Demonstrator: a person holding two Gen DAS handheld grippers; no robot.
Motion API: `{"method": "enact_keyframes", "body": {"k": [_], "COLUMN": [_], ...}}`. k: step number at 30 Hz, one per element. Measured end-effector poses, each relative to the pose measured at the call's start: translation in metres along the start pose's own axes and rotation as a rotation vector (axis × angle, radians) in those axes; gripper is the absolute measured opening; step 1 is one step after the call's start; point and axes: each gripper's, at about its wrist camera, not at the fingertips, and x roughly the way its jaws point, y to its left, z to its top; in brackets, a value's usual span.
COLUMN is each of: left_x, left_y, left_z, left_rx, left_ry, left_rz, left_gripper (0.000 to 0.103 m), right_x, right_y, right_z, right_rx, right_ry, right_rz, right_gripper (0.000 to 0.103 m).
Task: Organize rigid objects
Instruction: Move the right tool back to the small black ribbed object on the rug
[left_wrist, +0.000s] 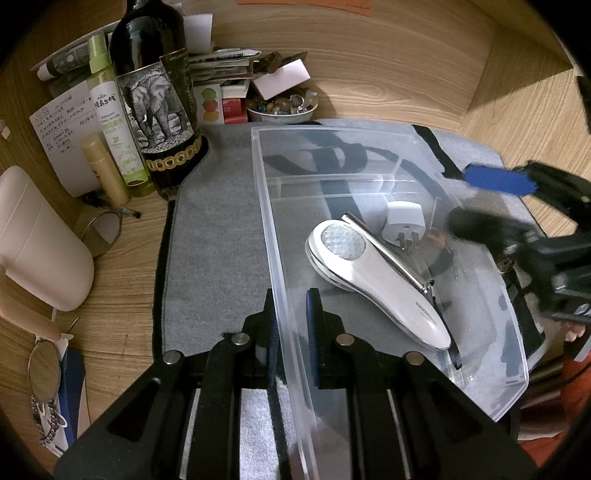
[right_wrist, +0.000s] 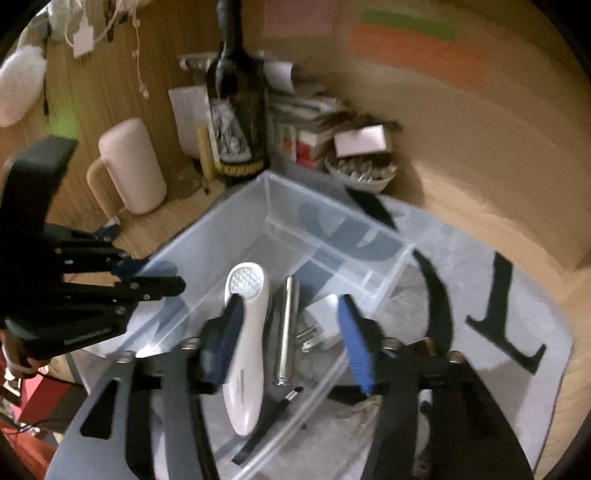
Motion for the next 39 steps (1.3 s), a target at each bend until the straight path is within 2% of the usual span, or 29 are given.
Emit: {"method": "enact_keyframes", "body": {"k": [5, 15, 22, 29, 33, 36, 38, 39], "left_x": [0.0, 0.0, 0.0, 0.0, -0.001, -0.001, -0.001, -0.001], "left_y": [0.0, 0.001, 0.001, 0.001, 0.001, 0.001, 0.001, 0.001], "left_z": [0.0, 0.0, 0.0, 0.0, 0.0, 0.0, 0.0, 0.0], "left_rx": [0.002, 0.001, 0.004, 0.003, 0.003, 0.004, 0.004, 0.003], "left_ry": [-0.001, -0.001, 0.0, -0.001, -0.002, -0.002, -0.002, -0.002], "left_rz": [0.001, 0.001, 0.0, 0.0, -0.001, 0.0, 0.0, 0.0], "left_gripper": [0.012, 0.012, 0.012, 0.012, 0.012, 0.012, 0.012, 0.012], "right_x": [-0.028, -0.057, -0.048, -0.026, -0.019, -0.016, -0.014, -0.012], "right_y": [-0.012, -0.048, -0.081, -0.108, -0.112, -0.111, -0.109, -0.109], "right_z": [-0.002, -0.022, -0.055, -0.098, -0.116, -0.125, -0.128, -0.129], "right_rx": [0.022, 0.107, 0.184, 0.291, 0.324, 0.332, 0.33, 0.332], "right_ry": [-0.071, -0.113, -0.025, 0.09, 0.124, 0.137, 0.147, 0.153], "right_rz": [-0.055, -0.149, -0.229, -0.238, -0.242, -0.242, -0.235, -0.222], "right_gripper": [0.072, 0.077, 0.077, 0.077, 0.076, 0.071, 0.049, 0.046]}}
